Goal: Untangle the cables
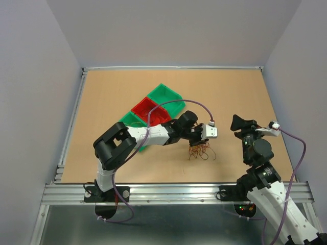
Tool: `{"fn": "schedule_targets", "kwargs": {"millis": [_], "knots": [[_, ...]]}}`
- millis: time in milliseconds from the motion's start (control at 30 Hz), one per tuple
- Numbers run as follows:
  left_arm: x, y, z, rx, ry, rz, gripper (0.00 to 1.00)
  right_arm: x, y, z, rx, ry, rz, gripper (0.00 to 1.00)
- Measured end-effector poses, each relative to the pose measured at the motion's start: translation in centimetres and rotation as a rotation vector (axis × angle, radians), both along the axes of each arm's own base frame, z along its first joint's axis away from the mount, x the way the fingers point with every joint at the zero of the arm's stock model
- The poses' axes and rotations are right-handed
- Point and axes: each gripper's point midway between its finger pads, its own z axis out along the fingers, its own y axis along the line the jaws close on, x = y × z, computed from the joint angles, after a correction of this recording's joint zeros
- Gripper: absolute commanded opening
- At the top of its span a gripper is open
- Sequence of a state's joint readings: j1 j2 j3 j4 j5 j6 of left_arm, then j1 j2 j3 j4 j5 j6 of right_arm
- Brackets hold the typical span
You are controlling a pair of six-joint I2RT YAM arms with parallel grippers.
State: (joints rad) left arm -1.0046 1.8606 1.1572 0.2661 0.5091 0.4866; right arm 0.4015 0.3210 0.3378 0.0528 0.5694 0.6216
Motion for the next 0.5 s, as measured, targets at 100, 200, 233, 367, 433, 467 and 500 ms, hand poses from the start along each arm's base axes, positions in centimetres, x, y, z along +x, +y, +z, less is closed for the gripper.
{"fn": "schedule_targets", "kwargs": {"millis": [100,200,233,367,433,467,500], "knots": [[0.3,-0.1,-0.7,0.028,0.01,0.015,0.0,0.0,0.1,-0.2,-0.004,0.007,0.004,0.57],[0.2,0.1,-1.1,0.049,0.018,0.018,0.0,0.1,0.7,-0.4,-0.03,0.017,0.041,0.73],[0.2,0.2,-1.2,0.05,0.019,0.018,0.0,0.1,1.1,-0.5,-0.039,0.021,0.061,0.73],[0.0,0.5,0.0,0.046,0.019,0.019,0.0,0.7,3.7,-2.3,-0.136,0.086,0.205,0.73],[-0.2,0.7,1.9,0.019,0.008,0.02,0.0,0.8,6.0,-2.7,-0.192,0.087,0.332,0.73],[-0.3,0.7,3.6,-0.012,-0.005,0.02,0.0,0.8,7.1,-2.7,-0.214,0.078,0.391,0.73],[-0.4,0.8,5.3,-0.042,-0.018,0.02,0.0,0.7,8.3,-2.5,-0.238,0.058,0.457,0.73]]}}
